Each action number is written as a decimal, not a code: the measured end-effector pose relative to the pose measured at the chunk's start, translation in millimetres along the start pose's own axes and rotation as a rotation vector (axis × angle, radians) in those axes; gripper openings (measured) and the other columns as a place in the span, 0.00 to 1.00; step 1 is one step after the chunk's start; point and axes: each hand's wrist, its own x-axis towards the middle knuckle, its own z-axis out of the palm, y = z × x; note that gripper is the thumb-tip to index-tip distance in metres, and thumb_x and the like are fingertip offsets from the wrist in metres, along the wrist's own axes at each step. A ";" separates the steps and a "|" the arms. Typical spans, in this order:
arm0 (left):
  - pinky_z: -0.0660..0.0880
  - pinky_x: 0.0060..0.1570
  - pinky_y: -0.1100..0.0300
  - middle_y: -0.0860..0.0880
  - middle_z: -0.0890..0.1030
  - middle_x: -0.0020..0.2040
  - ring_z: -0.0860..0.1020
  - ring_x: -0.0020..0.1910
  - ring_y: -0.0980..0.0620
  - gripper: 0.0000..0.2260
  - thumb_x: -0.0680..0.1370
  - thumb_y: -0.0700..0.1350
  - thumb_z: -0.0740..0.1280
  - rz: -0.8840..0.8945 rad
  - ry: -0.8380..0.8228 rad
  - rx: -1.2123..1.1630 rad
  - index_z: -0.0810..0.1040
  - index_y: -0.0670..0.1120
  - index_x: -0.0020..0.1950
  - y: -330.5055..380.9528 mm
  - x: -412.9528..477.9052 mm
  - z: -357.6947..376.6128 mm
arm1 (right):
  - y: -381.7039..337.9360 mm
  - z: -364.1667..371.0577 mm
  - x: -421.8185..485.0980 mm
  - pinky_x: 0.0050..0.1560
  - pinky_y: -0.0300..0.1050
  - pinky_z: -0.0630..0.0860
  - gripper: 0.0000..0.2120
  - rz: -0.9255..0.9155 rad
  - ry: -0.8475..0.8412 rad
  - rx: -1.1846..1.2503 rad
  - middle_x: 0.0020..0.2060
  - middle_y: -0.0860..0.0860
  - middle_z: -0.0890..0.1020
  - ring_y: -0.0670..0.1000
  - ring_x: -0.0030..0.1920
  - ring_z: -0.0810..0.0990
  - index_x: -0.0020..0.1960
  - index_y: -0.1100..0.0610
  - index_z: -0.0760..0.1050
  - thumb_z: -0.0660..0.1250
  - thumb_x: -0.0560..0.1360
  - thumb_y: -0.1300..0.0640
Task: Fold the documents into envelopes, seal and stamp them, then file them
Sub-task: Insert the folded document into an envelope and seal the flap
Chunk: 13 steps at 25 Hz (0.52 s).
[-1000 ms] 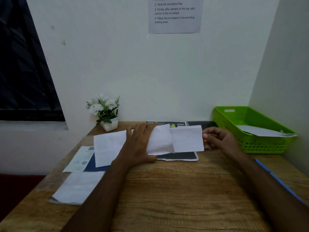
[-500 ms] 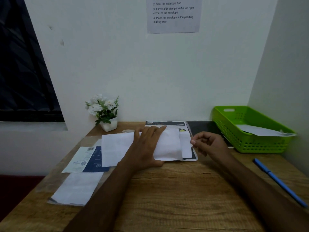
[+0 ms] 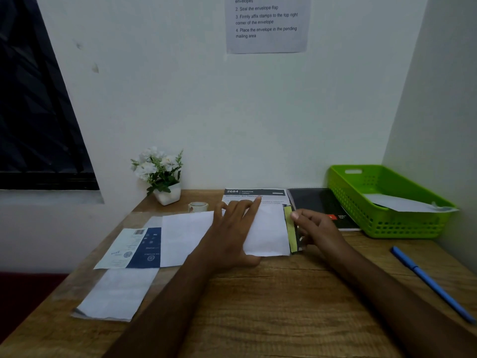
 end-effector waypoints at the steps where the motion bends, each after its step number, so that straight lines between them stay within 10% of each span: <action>1: 0.49 0.71 0.45 0.47 0.60 0.72 0.57 0.69 0.48 0.51 0.66 0.68 0.65 -0.002 -0.011 -0.003 0.38 0.51 0.76 0.7 0.2 -0.6 | -0.5 0.1 0.4 0.32 0.43 0.72 0.14 0.030 0.011 0.029 0.42 0.59 0.83 0.52 0.37 0.78 0.51 0.58 0.80 0.60 0.79 0.51; 13: 0.52 0.67 0.42 0.44 0.62 0.71 0.60 0.69 0.45 0.45 0.66 0.69 0.64 0.074 0.004 0.022 0.47 0.56 0.77 0.3 2.8 4.3 | -1.5 -2.7 -1.5 0.31 0.44 0.72 0.08 0.017 -0.017 0.071 0.37 0.53 0.83 0.50 0.32 0.78 0.54 0.60 0.79 0.67 0.75 0.60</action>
